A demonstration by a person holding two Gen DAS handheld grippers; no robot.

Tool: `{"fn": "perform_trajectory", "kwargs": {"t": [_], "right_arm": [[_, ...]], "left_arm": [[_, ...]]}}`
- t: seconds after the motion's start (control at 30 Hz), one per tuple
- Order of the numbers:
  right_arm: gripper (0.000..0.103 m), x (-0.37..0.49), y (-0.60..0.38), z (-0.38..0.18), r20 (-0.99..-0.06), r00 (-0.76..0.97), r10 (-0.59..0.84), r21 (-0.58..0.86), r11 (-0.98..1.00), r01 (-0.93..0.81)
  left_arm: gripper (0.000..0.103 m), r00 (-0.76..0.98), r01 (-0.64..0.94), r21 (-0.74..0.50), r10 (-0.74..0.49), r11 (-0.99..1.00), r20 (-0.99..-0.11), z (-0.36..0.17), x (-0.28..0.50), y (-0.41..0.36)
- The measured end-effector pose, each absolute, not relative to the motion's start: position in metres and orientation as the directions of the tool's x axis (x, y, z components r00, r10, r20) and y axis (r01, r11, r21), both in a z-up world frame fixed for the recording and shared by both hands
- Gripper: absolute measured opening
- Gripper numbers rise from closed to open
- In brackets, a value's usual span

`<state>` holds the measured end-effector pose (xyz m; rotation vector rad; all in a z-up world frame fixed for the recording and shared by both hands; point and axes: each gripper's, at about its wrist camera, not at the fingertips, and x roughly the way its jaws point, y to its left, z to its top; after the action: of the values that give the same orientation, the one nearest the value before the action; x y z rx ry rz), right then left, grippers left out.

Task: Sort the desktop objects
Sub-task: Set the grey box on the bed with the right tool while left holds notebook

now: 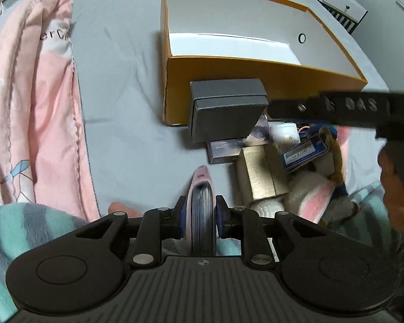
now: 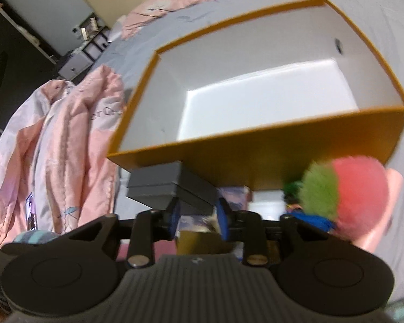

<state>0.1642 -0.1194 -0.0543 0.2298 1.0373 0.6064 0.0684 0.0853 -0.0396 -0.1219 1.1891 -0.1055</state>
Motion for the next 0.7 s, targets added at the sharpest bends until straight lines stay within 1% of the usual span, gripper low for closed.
{"fn": "perform_trajectory", "kwargs": {"t": [0.07,0.17,0.5,0.7], "right_arm": [[0.036,0.166,-0.111,-0.055,-0.738,0.366,0.566,0.435,0.815,-0.384],[0.036,0.169,-0.102,-0.058,-0.733,0.340,0.590,0.451,0.794,-0.406],[0.035,0.169,-0.085,-0.072,-0.713,0.264,0.649,0.512,0.740,-0.436],[0.035,0.169,-0.086,-0.069,-0.733,0.248,0.633,0.494,0.747,-0.445]], "left_arm": [[0.023,0.376,0.027,-0.125,-0.126,0.992,-0.918,-0.038,0.066,0.080],[0.023,0.379,0.033,-0.113,-0.117,0.993,-0.918,-0.038,0.066,0.078],[0.021,0.393,-0.017,-0.174,-0.153,0.985,-0.907,-0.039,0.071,0.089],[0.020,0.397,-0.035,-0.197,-0.167,0.980,-0.902,-0.039,0.072,0.094]]}}
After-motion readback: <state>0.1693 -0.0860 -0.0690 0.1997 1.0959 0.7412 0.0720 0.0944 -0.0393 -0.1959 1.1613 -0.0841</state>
